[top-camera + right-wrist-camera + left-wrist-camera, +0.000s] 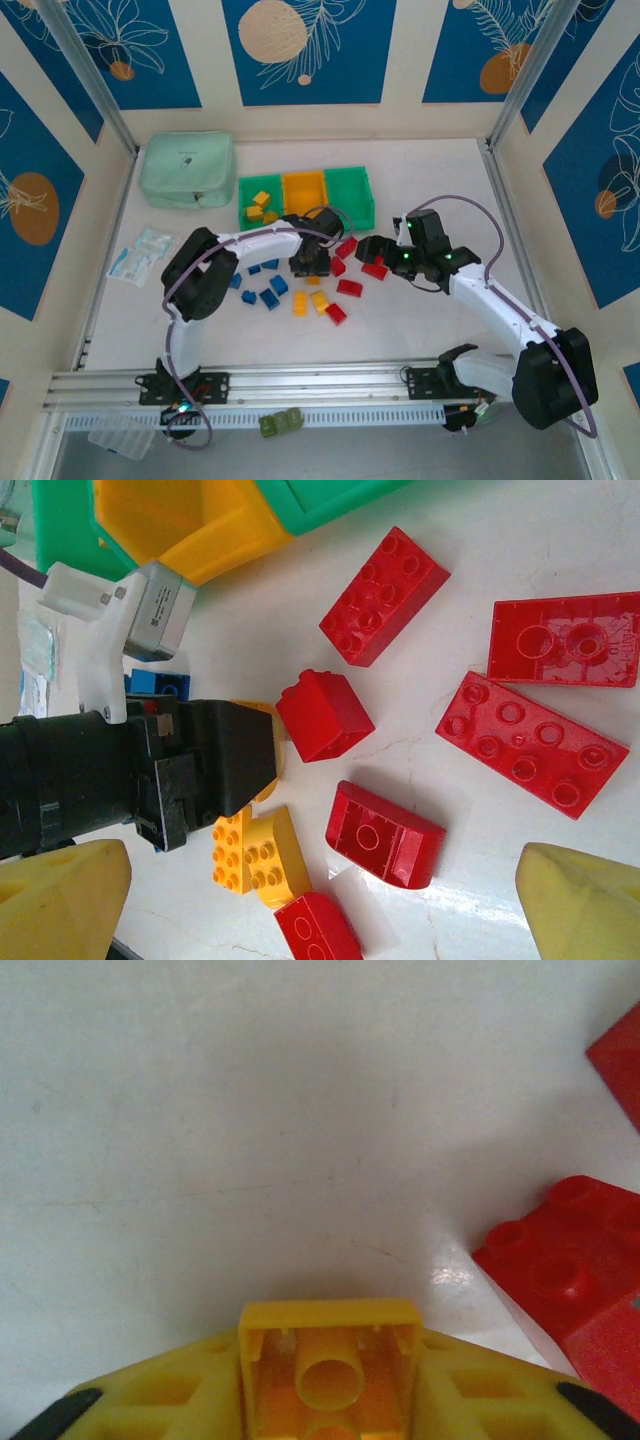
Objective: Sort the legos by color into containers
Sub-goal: Pick up the lego from the center of the table, then place the lego in the container.
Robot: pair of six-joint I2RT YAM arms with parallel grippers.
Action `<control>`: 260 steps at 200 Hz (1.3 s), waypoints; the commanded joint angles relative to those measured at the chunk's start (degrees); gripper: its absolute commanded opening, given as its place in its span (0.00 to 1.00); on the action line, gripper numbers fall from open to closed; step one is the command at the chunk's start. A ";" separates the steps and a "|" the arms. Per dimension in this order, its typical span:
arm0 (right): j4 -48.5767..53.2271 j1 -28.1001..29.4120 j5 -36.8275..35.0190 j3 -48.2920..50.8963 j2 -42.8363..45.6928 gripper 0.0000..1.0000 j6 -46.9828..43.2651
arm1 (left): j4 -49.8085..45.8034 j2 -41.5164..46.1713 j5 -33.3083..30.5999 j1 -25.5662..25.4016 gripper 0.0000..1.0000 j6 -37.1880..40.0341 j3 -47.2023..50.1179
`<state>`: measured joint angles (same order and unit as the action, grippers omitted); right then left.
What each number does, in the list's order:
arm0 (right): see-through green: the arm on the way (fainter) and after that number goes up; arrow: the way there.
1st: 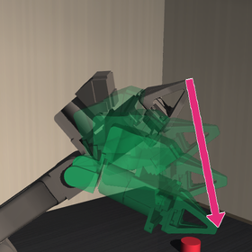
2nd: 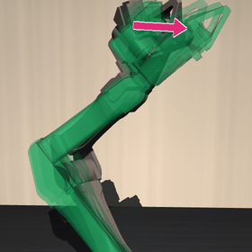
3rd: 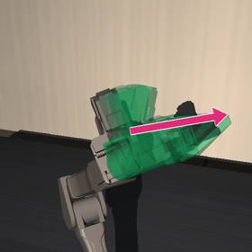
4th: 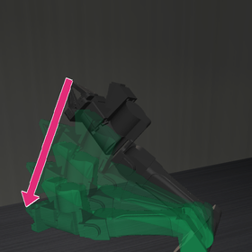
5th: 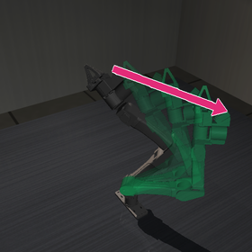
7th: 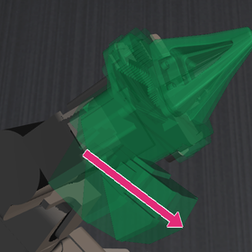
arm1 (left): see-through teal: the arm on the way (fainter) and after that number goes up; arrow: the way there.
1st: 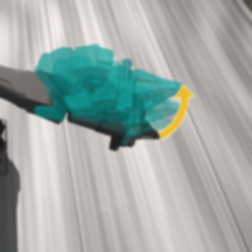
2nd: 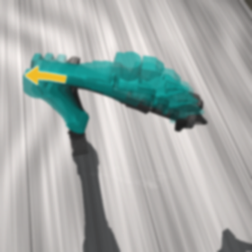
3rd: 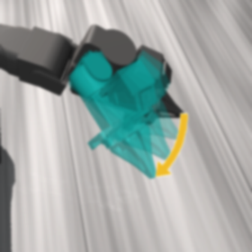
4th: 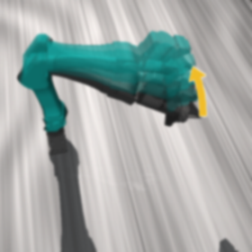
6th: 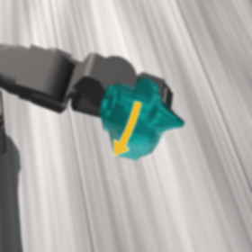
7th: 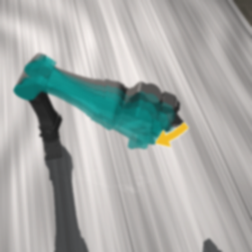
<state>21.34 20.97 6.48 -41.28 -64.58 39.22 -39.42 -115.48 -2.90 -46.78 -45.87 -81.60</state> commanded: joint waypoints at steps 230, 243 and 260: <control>-0.75 13.57 -4.58 -13.78 -12.46 0.99 -2.40 | -4.53 -1.64 -11.87 22.95 0.29 18.07 -21.29; 0.06 13.40 -4.93 -14.41 -12.43 0.99 -2.38 | -5.77 -3.66 -12.93 23.38 0.38 18.71 -23.94; 0.83 13.24 -5.29 -14.88 -12.03 0.99 -2.78 | -6.63 -4.58 -11.62 24.24 0.48 18.64 -25.87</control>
<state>20.53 34.17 1.93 -53.93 -76.75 37.06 -43.09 -119.13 -15.14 -23.57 -28.97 -103.28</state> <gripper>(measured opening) 0.991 0.425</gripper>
